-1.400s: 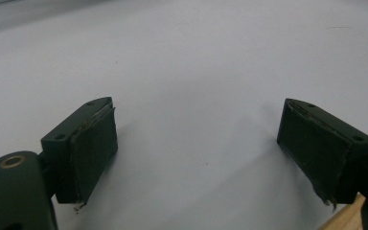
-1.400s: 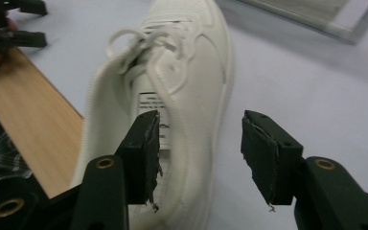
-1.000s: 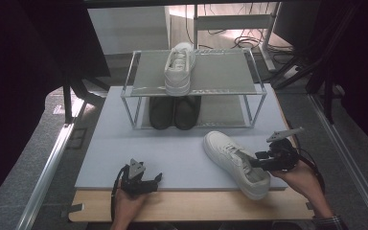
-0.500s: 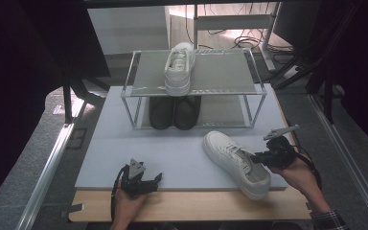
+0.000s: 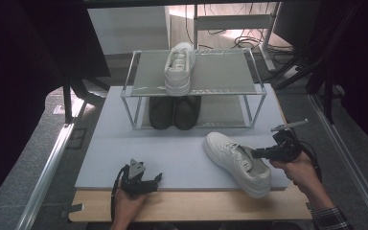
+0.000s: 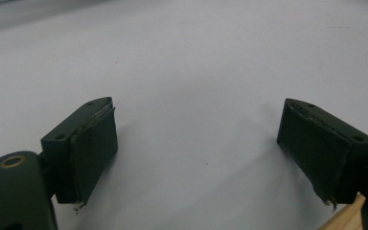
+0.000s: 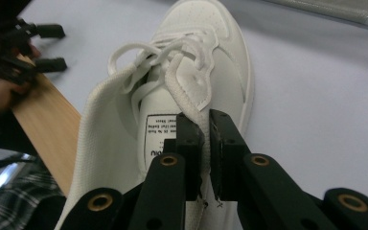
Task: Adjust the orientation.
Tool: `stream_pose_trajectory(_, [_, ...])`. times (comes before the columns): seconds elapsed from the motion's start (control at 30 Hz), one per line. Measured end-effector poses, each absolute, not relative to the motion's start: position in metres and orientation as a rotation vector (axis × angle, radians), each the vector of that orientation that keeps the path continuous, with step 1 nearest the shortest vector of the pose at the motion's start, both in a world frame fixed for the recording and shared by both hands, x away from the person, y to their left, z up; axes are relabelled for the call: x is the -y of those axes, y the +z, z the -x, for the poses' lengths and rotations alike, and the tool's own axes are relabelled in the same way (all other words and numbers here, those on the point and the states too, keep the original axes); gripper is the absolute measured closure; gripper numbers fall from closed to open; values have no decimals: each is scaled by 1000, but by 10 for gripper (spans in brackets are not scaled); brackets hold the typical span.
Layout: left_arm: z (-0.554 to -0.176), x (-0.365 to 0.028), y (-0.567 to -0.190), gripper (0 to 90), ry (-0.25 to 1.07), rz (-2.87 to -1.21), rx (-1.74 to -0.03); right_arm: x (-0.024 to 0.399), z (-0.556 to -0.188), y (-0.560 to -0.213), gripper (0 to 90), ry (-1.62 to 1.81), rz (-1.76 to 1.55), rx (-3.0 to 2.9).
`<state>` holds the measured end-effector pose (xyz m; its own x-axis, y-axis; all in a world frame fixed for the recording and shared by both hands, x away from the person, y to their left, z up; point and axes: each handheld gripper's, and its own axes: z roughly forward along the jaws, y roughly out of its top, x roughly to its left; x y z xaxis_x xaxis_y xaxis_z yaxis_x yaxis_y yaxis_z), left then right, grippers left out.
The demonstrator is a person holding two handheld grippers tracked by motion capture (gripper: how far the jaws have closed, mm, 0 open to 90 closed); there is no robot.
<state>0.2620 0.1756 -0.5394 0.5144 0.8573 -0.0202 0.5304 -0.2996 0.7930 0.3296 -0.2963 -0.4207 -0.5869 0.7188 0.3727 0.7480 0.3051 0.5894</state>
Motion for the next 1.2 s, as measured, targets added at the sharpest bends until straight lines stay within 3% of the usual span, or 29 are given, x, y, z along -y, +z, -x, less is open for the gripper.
stream_pose_trajectory(1.2, [-262,-176,-539,133,535,-1980,-1131,314,-343,-373,848,-1448,1427,2132])
